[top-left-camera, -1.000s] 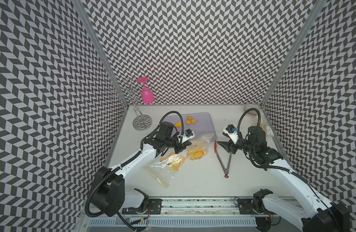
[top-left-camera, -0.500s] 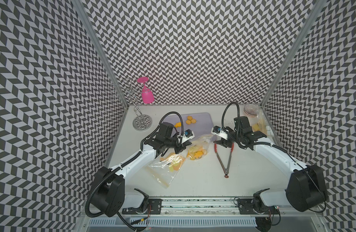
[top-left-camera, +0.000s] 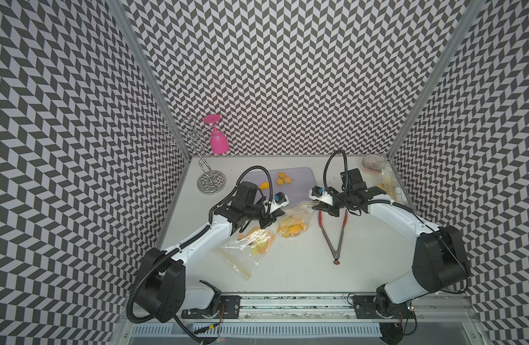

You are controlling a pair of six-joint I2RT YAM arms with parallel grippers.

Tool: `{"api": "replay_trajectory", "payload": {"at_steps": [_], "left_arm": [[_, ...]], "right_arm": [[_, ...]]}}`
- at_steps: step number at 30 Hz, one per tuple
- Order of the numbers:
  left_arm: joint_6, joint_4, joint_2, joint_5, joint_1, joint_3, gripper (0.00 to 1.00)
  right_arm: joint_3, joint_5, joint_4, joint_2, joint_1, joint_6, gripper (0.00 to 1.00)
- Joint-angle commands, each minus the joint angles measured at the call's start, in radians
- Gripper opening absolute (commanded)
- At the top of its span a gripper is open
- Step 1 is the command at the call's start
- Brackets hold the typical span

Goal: Put the cookies into a resealable bag to prevent moisture
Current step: Close the ziploc bag at the center of the board.

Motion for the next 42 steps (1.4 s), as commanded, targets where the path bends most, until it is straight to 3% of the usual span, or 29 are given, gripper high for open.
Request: {"api": "replay_trajectory", "payload": {"at_steps": [1, 6, 11, 16, 20, 24, 26, 31, 33, 40, 41, 42], "left_arm": [[-0.003, 0.026, -0.027, 0.004, -0.001, -0.007, 0.00], [-0.040, 0.070, -0.041, -0.032, 0.004, -0.023, 0.00], [-0.069, 0.095, -0.046, -0.010, 0.021, -0.027, 0.00], [-0.083, 0.114, -0.040, 0.010, 0.028, -0.035, 0.00], [-0.075, 0.097, -0.005, 0.072, 0.022, -0.021, 0.00], [-0.061, 0.064, 0.047, 0.095, -0.006, -0.005, 0.00], [-0.048, 0.045, 0.066, 0.097, -0.023, 0.005, 0.00], [-0.041, 0.034, 0.078, 0.098, -0.042, 0.007, 0.00], [-0.040, 0.037, 0.073, 0.100, -0.043, 0.008, 0.00], [-0.041, 0.045, 0.060, 0.097, -0.042, 0.002, 0.00], [-0.042, 0.046, 0.058, 0.096, -0.042, 0.002, 0.00], [-0.042, 0.046, 0.056, 0.095, -0.042, 0.001, 0.00]], "right_arm": [[0.000, -0.055, 0.011, -0.031, -0.003, 0.009, 0.00], [-0.057, 0.033, 0.037, -0.143, -0.003, 0.123, 0.00], [-0.184, 0.131, 0.113, -0.297, -0.003, 0.349, 0.00], [-0.313, 0.099, 0.180, -0.468, 0.003, 0.580, 0.00], [-0.396, 0.103, 0.181, -0.513, 0.018, 0.637, 0.00], [-0.404, 0.119, 0.128, -0.465, 0.025, 0.583, 0.00], [-0.394, 0.123, 0.125, -0.454, 0.026, 0.562, 0.08], [-0.365, 0.098, 0.108, -0.442, 0.034, 0.493, 0.41], [-0.346, 0.116, 0.085, -0.422, 0.037, 0.468, 0.46], [-0.298, 0.160, 0.056, -0.382, 0.047, 0.421, 0.41], [-0.293, 0.161, 0.054, -0.377, 0.048, 0.420, 0.33], [-0.288, 0.160, 0.052, -0.373, 0.049, 0.420, 0.13]]}}
